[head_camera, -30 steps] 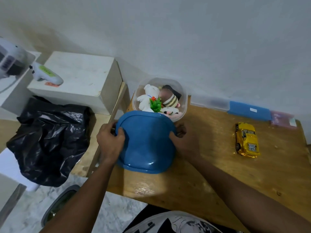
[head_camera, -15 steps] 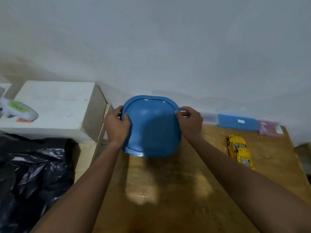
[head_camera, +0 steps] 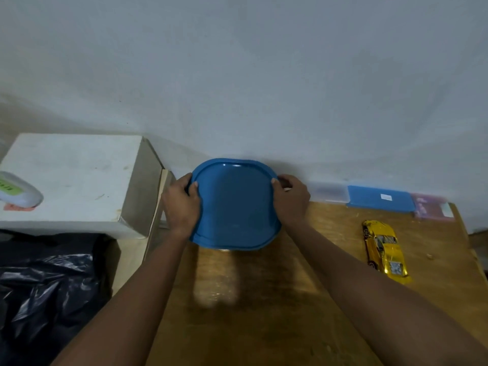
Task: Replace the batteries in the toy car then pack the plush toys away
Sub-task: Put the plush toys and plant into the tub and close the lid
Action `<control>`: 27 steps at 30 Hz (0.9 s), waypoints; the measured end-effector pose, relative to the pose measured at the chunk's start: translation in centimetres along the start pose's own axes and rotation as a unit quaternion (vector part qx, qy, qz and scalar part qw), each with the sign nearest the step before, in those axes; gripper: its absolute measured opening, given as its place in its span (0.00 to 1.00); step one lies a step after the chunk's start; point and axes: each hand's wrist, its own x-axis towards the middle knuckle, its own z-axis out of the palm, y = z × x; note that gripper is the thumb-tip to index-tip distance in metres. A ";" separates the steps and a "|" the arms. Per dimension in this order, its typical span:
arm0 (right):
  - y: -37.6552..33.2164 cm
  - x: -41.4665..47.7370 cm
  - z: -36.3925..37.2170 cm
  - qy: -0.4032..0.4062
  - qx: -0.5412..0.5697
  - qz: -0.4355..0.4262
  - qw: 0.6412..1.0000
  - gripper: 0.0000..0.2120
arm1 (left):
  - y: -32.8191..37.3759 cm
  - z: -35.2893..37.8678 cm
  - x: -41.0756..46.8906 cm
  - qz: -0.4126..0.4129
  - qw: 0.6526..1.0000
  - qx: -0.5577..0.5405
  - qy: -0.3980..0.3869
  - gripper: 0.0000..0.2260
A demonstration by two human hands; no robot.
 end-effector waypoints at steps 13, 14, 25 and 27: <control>0.6 -0.8 1.7 0.068 -0.065 -0.059 0.994 0.08 | -0.9 1.0 0.8 0.016 1.000 0.010 0.009 0.09; 0.6 -0.7 1.7 0.070 -0.068 -0.062 0.993 0.09 | -0.9 1.0 0.9 0.017 1.000 0.011 0.008 0.09; 1.0 0.1 1.6 0.063 -0.081 -0.081 0.991 0.10 | -0.1 1.1 0.5 0.009 1.000 0.011 0.010 0.09; 1.1 0.1 1.6 0.063 -0.077 -0.085 0.991 0.10 | 0.0 1.2 0.4 0.008 1.000 0.020 0.010 0.10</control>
